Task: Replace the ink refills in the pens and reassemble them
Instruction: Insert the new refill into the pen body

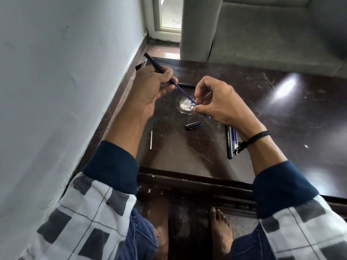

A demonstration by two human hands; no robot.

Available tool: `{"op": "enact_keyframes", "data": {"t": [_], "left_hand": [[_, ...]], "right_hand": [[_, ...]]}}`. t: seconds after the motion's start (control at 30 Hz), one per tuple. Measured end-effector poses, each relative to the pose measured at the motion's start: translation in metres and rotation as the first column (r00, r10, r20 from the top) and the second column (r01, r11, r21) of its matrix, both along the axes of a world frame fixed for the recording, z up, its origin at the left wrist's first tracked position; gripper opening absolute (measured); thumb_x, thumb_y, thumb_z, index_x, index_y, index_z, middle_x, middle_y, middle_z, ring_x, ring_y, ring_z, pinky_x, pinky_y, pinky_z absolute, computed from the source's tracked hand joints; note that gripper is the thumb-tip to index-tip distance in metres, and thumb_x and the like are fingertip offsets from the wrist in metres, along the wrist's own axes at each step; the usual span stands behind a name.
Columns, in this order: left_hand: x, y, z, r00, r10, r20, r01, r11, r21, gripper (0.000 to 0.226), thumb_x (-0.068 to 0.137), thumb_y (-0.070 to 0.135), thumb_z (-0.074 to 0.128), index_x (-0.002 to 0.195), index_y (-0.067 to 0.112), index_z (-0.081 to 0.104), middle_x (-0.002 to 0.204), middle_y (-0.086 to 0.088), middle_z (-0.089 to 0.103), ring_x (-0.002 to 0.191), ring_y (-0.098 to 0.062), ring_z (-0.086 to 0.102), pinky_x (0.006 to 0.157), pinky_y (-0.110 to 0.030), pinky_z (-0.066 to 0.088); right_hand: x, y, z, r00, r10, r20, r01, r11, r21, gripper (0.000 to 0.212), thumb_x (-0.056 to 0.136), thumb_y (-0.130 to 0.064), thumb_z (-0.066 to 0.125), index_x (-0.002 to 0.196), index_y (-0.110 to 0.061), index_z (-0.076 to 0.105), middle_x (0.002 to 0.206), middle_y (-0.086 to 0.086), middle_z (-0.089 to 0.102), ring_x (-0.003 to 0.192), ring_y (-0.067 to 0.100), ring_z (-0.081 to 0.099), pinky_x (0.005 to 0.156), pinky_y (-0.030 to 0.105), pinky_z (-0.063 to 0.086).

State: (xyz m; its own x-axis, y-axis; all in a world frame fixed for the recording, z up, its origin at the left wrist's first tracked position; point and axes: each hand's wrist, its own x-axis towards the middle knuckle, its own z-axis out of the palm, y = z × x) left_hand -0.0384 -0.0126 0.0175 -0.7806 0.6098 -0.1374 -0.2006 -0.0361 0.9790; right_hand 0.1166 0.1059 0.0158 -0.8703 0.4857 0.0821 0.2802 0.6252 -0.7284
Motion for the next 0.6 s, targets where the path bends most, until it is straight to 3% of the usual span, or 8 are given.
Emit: {"op": "enact_keyframes", "data": {"t": [0.17, 0.33, 0.6], "left_hand": [[0.005, 0.003, -0.001, 0.999, -0.034, -0.01, 0.034, 0.999, -0.011, 0.005, 0.094, 0.006, 0.066, 0.091, 0.009, 0.066, 0.085, -0.011, 0.073, 0.087, -0.02, 0.075, 0.077, -0.028, 0.061], [0.014, 0.007, -0.003, 0.994, -0.096, -0.047, 0.093, 0.994, -0.052, 0.004, 0.095, 0.006, 0.065, 0.094, 0.009, 0.067, 0.082, -0.007, 0.073, 0.086, -0.019, 0.075, 0.077, -0.027, 0.061], [0.03, 0.012, -0.007, 0.986, -0.165, -0.021, 0.163, 0.984, -0.076, 0.014, 0.095, 0.004, 0.062, 0.107, -0.002, 0.067, 0.101, -0.019, 0.074, 0.088, -0.025, 0.076, 0.068, -0.025, 0.059]], "right_hand": [[-0.001, -0.001, -0.001, 1.0, -0.004, -0.008, 0.004, 1.0, 0.001, 0.028, 0.079, -0.006, 0.082, 0.093, -0.017, 0.06, 0.089, 0.004, 0.071, 0.073, 0.013, 0.064, 0.068, 0.022, 0.053], [-0.003, -0.004, -0.001, 0.998, -0.013, -0.058, 0.013, 1.0, 0.002, 0.025, 0.08, -0.007, 0.081, 0.092, -0.017, 0.061, 0.091, 0.002, 0.071, 0.075, 0.013, 0.066, 0.068, 0.017, 0.054], [-0.009, -0.011, -0.007, 0.97, -0.104, -0.22, 0.116, 0.992, 0.041, 0.022, 0.079, -0.006, 0.08, 0.087, -0.012, 0.06, 0.092, -0.003, 0.068, 0.076, 0.013, 0.068, 0.07, 0.025, 0.056]]}}
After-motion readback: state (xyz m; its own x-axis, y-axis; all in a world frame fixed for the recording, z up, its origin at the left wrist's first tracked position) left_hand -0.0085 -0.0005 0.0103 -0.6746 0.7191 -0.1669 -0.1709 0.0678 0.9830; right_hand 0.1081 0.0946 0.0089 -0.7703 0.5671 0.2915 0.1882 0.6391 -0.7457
